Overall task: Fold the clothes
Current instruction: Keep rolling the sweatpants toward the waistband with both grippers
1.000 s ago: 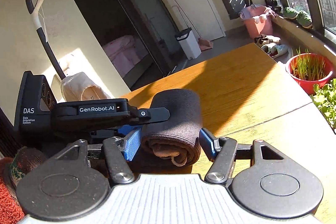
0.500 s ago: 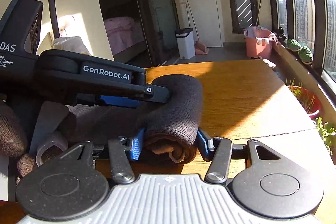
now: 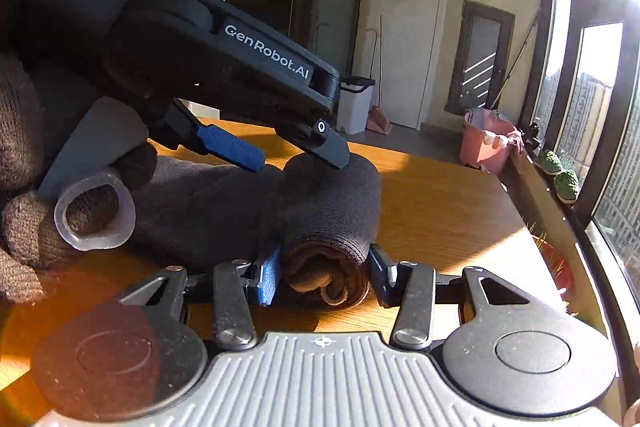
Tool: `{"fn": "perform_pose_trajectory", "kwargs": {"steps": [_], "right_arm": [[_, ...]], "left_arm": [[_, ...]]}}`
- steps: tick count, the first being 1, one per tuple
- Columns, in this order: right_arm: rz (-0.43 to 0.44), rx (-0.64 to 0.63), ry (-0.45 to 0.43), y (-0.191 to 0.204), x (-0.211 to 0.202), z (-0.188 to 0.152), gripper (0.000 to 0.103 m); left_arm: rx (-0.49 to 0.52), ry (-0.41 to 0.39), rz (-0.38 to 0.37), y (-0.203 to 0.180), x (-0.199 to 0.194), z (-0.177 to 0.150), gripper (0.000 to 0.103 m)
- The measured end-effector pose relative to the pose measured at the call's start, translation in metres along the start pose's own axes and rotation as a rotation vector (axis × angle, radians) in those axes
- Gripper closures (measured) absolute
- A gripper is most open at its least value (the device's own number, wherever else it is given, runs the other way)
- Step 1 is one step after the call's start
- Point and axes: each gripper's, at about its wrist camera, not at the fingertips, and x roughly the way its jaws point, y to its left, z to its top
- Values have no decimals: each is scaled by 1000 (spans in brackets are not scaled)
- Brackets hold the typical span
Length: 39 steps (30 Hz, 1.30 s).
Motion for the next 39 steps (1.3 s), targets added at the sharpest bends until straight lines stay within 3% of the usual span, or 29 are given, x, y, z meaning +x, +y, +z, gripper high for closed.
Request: {"fn": "perform_pose_trajectory", "kwargs": {"steps": [3, 5, 8, 11, 14, 19, 21, 24, 27, 31, 34, 39], "right_arm": [[-27, -67, -9, 13, 1, 4, 57], [-16, -47, -8, 12, 2, 5, 57], [36, 56, -6, -1, 2, 6, 50], [113, 225, -10, -20, 0, 6, 40], [178, 374, -20, -38, 1, 5, 36], [168, 465, 12, -45, 16, -2, 36], [155, 470, 14, -46, 23, -6, 45], [150, 437, -2, -45, 19, -7, 59], [148, 410, -11, -48, 13, -7, 64], [90, 297, -34, -40, 4, 0, 65], [6, 117, -41, -15, 4, 4, 65], [-71, -50, -65, 17, 5, 6, 63]], "left_arm": [[15, -19, -23, -6, -10, 4, 27], [41, -22, -21, -12, -11, 4, 27], [81, -9, 33, -13, -3, -1, 28], [27, 15, 16, 2, 4, -6, 25], [0, 25, 14, 10, 7, -7, 24], [-32, 34, -1, 16, 9, -9, 21], [-40, 35, -5, 18, 10, -10, 20], [-26, 34, 2, 16, 9, -11, 19], [-35, 36, 4, 14, 8, -10, 18], [-50, 40, -10, 11, 5, -8, 17], [-42, 25, -18, 8, -2, -4, 20], [-3, -16, 23, 3, -9, 2, 21]]}}
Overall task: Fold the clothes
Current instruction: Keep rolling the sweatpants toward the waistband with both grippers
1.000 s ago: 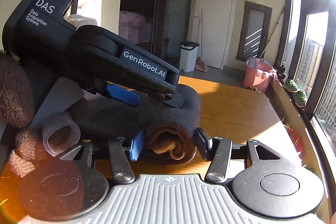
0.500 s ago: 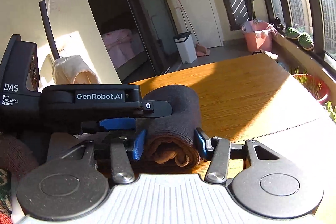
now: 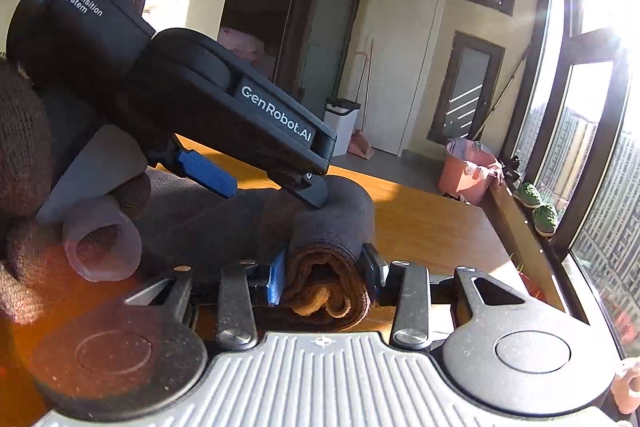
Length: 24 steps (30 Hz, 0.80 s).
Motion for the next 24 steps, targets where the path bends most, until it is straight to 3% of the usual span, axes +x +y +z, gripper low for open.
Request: {"fn": "perform_pose_trajectory", "kwargs": {"steps": [3, 6, 9, 13, 16, 19, 23, 24], "right_arm": [[23, 23, -2, -2, -1, 1, 58], [108, 125, -7, -19, -6, 1, 52], [215, 266, -14, -48, -14, -3, 41], [275, 542, 2, -97, -14, -16, 42], [313, 703, 39, -111, 1, -27, 41], [365, 787, 62, -109, 18, -33, 34], [403, 787, 87, -99, 28, -34, 36], [408, 768, 86, -97, 26, -33, 50]], "left_arm": [[24, 12, 48, 4, 5, -1, 21], [43, 20, 88, 10, 11, -5, 20], [30, 22, 96, 18, 12, -7, 19], [40, 17, 116, 20, 9, -8, 19], [40, 13, 111, 21, 8, -9, 19], [28, 7, 102, 24, 8, -11, 18], [20, 4, 107, 24, 7, -10, 18], [18, 5, 112, 25, 7, -10, 18]]}}
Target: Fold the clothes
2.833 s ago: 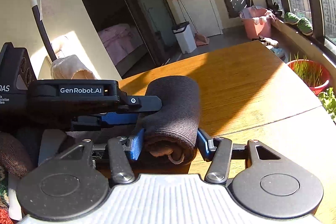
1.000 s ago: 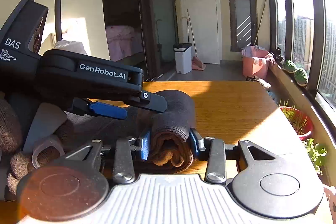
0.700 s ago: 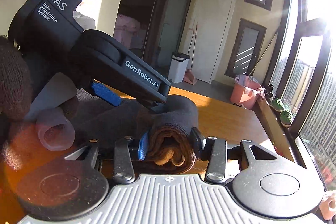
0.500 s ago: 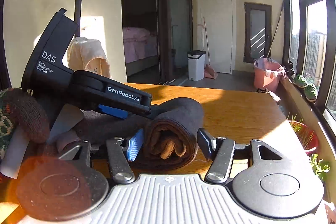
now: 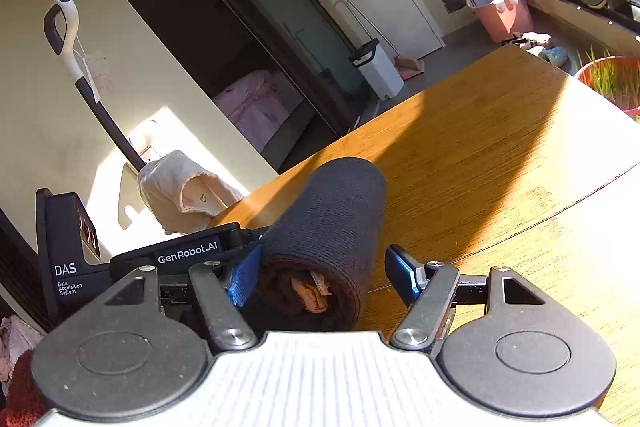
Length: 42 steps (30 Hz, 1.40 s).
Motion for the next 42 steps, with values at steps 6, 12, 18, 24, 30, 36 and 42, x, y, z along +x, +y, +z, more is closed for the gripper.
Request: {"fn": "perform_pose_trajectory", "kwargs": {"steps": [6, 12, 18, 24, 30, 36, 42], "right_arm": [[-71, -172, 21, 22, -6, 0, 64], [-198, -519, 7, 69, 1, -20, 64], [-269, -711, -11, 94, 9, -36, 64], [-251, -703, 5, 92, 8, -32, 63], [-275, -770, -3, 103, 12, -43, 62], [-234, -697, -3, 97, 7, -37, 56], [-123, -386, 17, 74, 5, -16, 33]], "left_arm": [[13, -1, 35, -4, -6, 1, 18], [-6, -6, 35, -3, -12, 1, 19], [-51, -66, 5, 2, -33, 7, 20], [-25, -60, 17, 1, -27, 8, 18], [-82, -113, -32, 5, -40, 10, 21], [-11, -92, -66, -16, -35, 10, 31], [-59, -56, -53, 1, -17, 6, 30]]}}
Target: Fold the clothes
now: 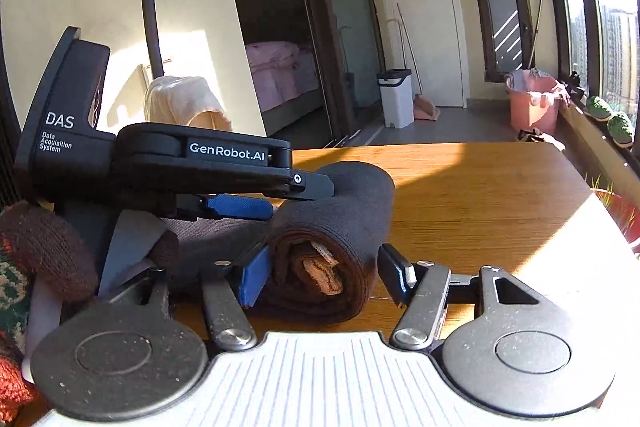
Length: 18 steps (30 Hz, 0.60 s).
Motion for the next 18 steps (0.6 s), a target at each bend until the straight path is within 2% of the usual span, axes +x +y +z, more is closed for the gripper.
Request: {"fn": "perform_pose_trajectory", "kwargs": {"steps": [3, 4, 6, 9, 10, 14, 16, 18], "right_arm": [[35, 128, 44, -13, 20, 2, 28], [36, 147, 55, -16, 25, 1, 32], [23, 134, 41, -16, 24, 1, 48], [1, 69, 25, -11, 13, 1, 57], [-21, 28, 21, -9, 10, 2, 57], [-184, -313, 13, 15, 3, 2, 57], [-223, -446, 23, 28, 8, -5, 57], [-242, -520, 16, 37, 12, -11, 56]], "left_arm": [[-50, 9, -11, 12, 1, 1, 27], [-59, 11, -12, 14, 1, 1, 25], [-74, 14, -14, 18, 2, 0, 24], [-93, 16, -17, 21, 3, -2, 22], [-99, 13, -20, 21, 3, -1, 22], [-82, 22, -51, 10, 3, 7, 23], [-46, -6, -54, -2, -4, 13, 25], [-27, -29, -69, -10, -9, 18, 24]]}}
